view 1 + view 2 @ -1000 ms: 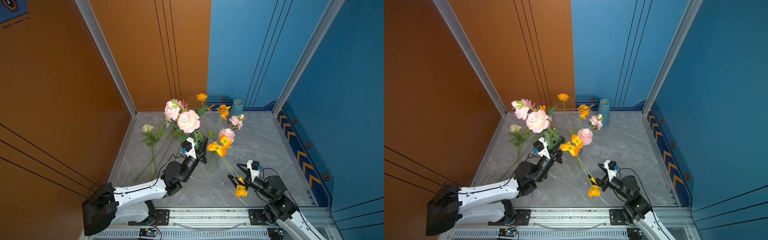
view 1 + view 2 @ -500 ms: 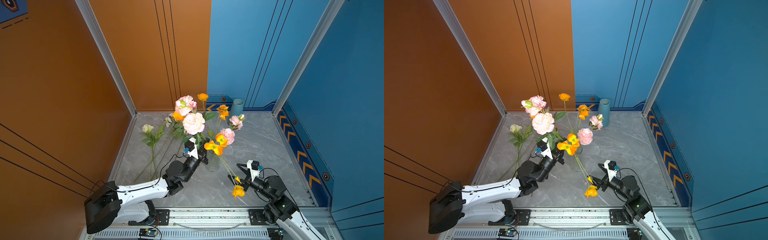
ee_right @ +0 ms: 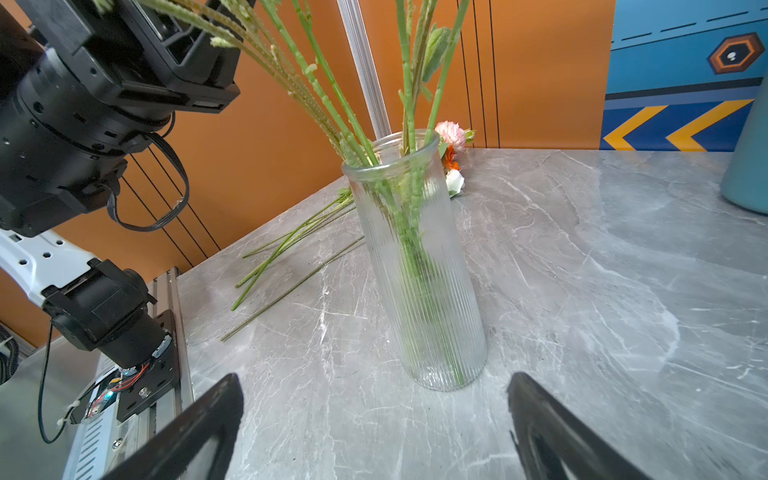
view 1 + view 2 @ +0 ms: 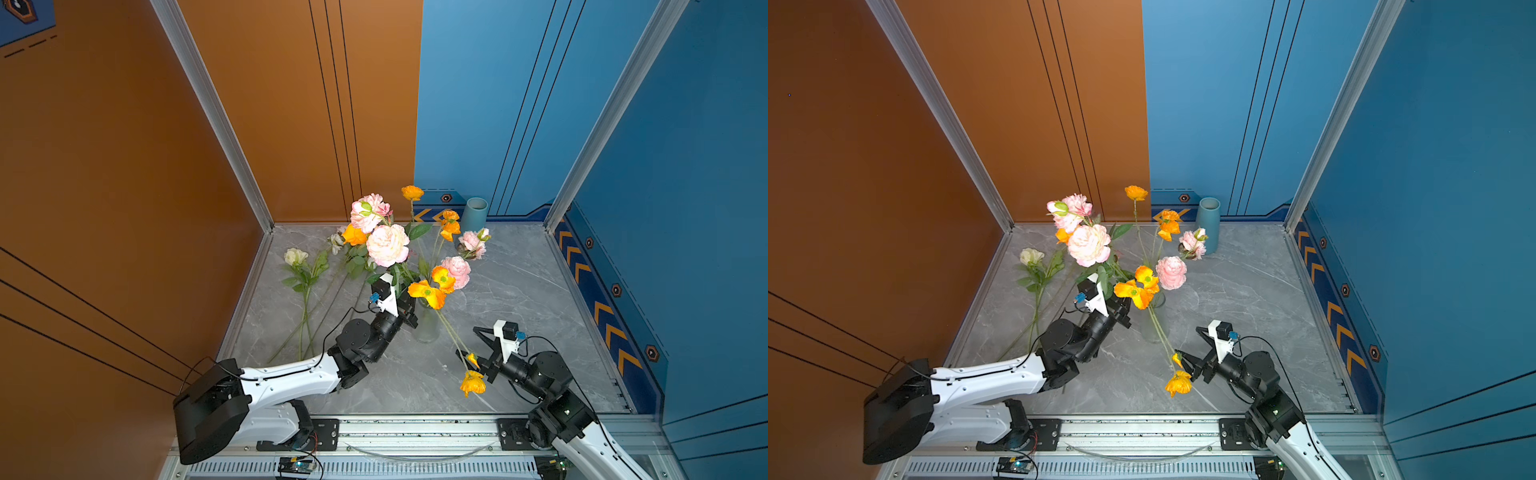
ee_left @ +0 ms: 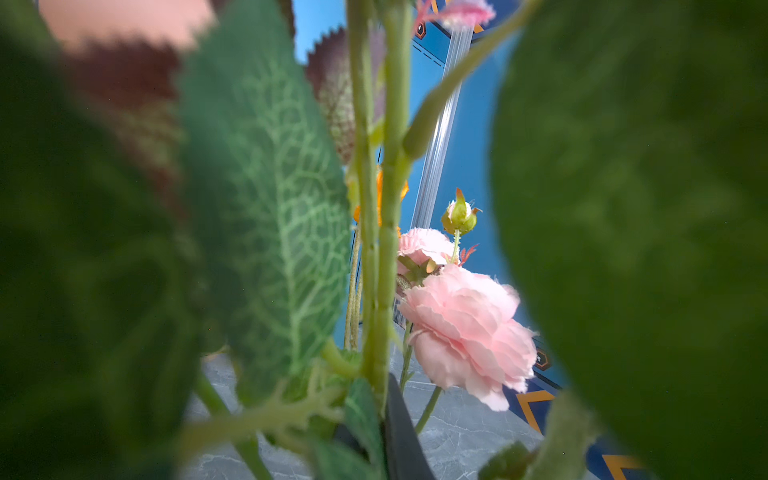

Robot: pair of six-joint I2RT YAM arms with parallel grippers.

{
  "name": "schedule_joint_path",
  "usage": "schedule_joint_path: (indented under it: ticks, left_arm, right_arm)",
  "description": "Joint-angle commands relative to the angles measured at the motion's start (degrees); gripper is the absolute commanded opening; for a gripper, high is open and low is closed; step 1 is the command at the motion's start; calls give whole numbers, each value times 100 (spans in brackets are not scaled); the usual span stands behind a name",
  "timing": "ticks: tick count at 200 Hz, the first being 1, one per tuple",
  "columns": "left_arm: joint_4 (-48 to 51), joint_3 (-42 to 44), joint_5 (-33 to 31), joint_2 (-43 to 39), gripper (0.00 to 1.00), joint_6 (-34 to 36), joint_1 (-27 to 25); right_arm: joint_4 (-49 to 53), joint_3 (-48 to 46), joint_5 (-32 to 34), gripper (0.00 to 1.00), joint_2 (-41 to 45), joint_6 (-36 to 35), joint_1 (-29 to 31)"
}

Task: Arrange the flowers into the vase
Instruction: 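Push the pink rose stem down into the vase with the left gripper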

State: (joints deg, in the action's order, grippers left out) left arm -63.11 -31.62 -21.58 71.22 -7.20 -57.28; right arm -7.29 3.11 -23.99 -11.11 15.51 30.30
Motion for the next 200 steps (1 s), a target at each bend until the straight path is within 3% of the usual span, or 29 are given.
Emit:
schedule_joint_path:
  ticks: [1, 36, 94, 146, 157, 172, 200]
  left_arm:
    - [273, -26, 146, 233, 10, -123, 65]
    - [273, -48, 230, 409, 13, -228, 95]
    - [677, -37, 157, -20, 63, -116, 105]
    - [1516, -230, 266, -402, 79, -21, 176]
    - [1652, -248, 303, -440, 91, -37, 182]
    - [1859, -254, 319, -532, 99, -56, 181]
    - [2388, -258, 324, -851, 98, -67, 181]
  right_arm:
    - [-141, -32, -71, 100, -29, 23, -20]
    - [-148, -35, -73, 100, -39, 25, -23]
    - [-154, -28, -64, 100, -47, 14, -25]
    - [-159, -32, -28, 100, -66, 14, -25]
    - [-150, -30, -27, 100, -66, 15, -25]
    - [-150, -37, -18, 100, -58, 13, -25]
    - [-117, -30, 101, 100, -48, 5, -25]
